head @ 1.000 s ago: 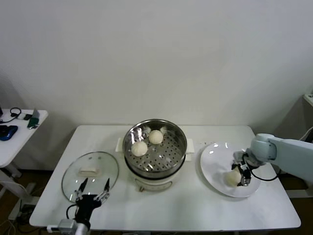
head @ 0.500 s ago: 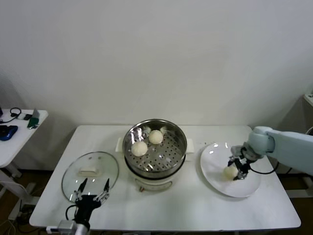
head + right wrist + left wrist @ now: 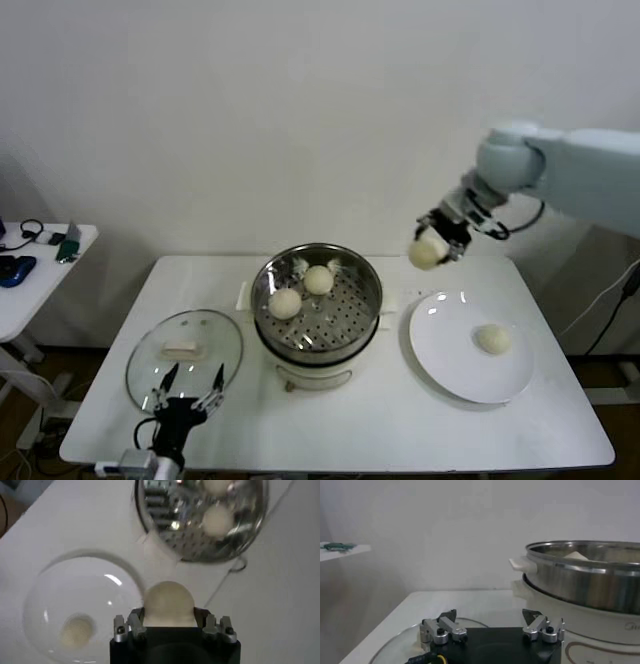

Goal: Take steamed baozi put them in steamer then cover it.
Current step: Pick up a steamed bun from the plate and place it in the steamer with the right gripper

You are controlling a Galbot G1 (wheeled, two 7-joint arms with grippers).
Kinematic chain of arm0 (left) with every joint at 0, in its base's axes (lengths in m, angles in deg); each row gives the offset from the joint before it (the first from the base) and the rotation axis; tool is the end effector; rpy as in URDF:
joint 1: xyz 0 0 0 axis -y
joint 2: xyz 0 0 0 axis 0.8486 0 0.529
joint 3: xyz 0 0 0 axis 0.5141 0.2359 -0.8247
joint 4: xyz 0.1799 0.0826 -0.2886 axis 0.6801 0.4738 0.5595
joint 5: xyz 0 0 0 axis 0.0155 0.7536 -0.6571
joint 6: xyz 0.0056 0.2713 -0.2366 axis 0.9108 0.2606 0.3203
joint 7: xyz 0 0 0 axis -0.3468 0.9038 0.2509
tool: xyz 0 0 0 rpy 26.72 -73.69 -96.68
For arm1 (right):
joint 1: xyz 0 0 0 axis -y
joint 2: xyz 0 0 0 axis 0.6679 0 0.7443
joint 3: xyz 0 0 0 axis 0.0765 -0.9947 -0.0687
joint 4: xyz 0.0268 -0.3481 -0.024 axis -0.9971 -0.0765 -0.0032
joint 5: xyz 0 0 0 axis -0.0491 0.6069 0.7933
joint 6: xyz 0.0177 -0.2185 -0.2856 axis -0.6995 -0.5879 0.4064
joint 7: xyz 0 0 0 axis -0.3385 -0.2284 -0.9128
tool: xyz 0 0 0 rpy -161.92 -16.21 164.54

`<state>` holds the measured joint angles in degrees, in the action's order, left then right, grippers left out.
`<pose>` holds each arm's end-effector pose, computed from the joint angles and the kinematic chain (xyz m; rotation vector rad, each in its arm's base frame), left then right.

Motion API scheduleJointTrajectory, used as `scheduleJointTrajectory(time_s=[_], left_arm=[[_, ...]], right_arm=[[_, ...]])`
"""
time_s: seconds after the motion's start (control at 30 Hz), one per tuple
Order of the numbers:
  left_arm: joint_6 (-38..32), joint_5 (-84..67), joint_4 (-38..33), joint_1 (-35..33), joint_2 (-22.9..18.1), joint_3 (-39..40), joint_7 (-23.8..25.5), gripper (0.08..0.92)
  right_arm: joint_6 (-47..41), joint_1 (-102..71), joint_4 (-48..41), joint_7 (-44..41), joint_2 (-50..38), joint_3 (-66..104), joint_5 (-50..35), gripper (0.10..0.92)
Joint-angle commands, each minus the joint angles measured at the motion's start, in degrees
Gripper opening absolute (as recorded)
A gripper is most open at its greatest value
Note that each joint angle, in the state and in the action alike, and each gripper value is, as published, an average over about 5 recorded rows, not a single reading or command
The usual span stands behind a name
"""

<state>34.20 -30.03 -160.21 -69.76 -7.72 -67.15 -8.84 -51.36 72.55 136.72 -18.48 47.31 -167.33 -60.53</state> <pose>0.1402 0.0545 -0.3397 -0.0026 -2.8989 -0.0180 0.5065 0.0185 0.0577 1.6789 -0.9864 2.0947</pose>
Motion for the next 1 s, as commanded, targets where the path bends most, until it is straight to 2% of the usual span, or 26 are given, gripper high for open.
scheduleJointTrajectory(time_s=[0.03, 0.23, 0.73, 1.0], left_arm=[[0.1, 0.1, -0.4, 0.0, -0.1, 0.0, 0.1, 0.823], [0.7, 0.0, -0.8, 0.6, 0.2, -0.6, 0.3, 0.823], [0.9, -0.3, -0.5, 0.5, 0.4, -0.8, 0.3, 0.823], [0.5, -0.4, -0.5, 0.1, 0.4, -0.8, 0.3, 0.823]], right_arm=[[4.3, -2.0, 11.3, 4.7, 14.7, 4.5, 5.5, 0.655], [5.4, -12.4, 8.4, 7.6, 19.3, 3.0, 14.1, 0.653], [6.4, -21.5, -3.9, 8.7, 23.5, 1.7, 19.8, 0.653], [7.4, -21.0, -5.4, 8.3, 23.9, 2.1, 19.4, 0.658]])
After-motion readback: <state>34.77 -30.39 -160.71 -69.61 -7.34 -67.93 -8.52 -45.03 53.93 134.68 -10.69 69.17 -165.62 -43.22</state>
